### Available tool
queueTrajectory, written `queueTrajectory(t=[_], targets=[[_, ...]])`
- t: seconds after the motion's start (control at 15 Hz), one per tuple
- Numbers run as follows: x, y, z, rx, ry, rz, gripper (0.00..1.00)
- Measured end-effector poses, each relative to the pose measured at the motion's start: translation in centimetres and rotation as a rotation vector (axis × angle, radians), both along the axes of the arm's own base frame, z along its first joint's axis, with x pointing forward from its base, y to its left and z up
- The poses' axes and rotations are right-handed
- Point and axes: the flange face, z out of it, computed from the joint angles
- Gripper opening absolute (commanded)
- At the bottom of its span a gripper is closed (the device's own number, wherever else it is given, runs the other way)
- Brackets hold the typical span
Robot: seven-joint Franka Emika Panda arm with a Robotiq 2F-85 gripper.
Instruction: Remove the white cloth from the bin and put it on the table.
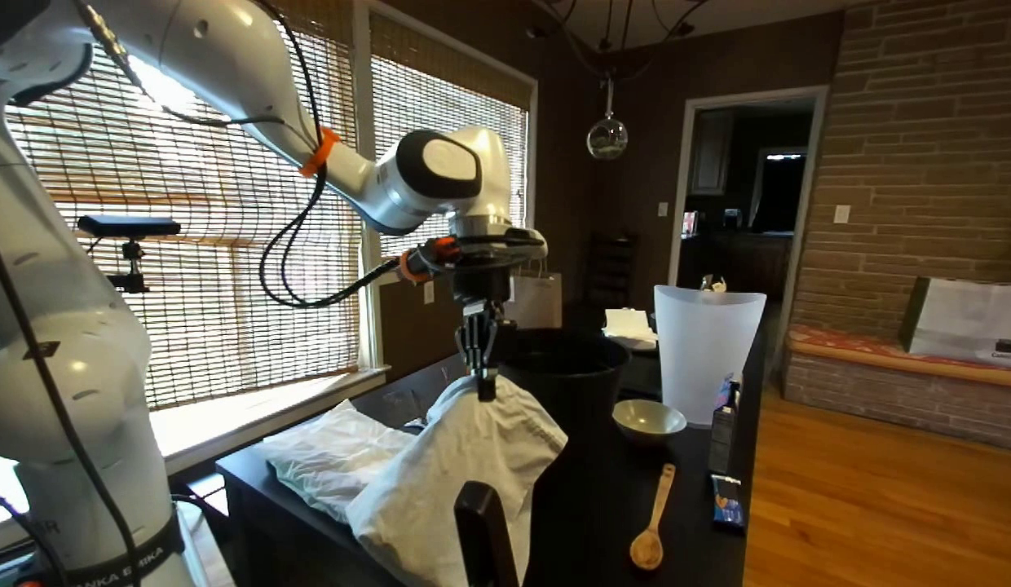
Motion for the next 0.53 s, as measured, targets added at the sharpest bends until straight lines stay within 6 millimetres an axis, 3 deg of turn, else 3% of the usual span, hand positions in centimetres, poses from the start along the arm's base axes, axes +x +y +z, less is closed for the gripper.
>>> queueTrajectory(t=[0.53], targets=[[-1.5, 3.3, -7.4, 0.043, -0.030, 0.112, 0.02]])
